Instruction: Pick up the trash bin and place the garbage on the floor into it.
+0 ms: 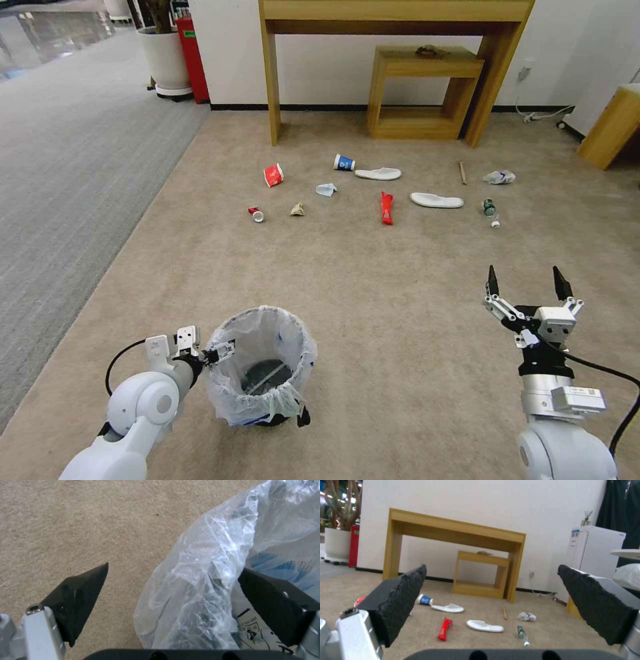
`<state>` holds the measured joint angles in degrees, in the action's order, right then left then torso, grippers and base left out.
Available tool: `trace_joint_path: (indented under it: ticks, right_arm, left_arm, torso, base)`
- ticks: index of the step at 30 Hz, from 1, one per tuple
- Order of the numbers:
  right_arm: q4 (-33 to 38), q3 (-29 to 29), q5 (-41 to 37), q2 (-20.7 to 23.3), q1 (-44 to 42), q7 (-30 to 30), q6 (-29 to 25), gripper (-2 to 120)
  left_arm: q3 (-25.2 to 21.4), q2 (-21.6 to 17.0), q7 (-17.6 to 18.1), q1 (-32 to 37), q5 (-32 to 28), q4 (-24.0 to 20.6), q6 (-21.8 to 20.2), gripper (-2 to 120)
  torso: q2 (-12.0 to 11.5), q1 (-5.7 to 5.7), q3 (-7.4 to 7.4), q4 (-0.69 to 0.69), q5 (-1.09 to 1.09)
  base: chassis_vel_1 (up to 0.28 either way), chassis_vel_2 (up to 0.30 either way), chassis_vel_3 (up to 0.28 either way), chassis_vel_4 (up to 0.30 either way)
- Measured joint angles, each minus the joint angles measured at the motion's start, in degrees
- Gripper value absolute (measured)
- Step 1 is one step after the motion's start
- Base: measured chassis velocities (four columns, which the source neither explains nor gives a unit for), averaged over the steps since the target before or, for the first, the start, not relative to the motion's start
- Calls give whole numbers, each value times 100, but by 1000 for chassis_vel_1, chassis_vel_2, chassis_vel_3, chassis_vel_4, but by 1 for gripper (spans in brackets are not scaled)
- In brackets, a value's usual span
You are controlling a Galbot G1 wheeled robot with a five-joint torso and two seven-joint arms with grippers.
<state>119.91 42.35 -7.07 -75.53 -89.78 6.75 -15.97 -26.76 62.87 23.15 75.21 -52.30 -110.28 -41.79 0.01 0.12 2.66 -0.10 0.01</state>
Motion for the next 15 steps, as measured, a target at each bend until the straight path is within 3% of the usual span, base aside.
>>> trace_joint_path:
  ticks: [6,10,15]
  right_arm:
    - [0,4,0,2,12,0,6,100]
    - [-19,0,-1,-1,37,0,9,100]
    - [-27,-11,-1,-4,50,0,14,100]
  left_arm:
    - [30,-6,22,16,34,-16,-4,94]
    - [57,-77,39,116,136,-112,-13,75]
    - [62,-163,57,159,170,-140,-22,64]
  torso:
    - [0,0,0,-1,0]
    - [-1,0,0,-1,-1]
    - [-1,0,1,-1,-2]
  base:
    - [0,0,0,0]
    - [0,0,0,0]
    - [0,0,0,0]
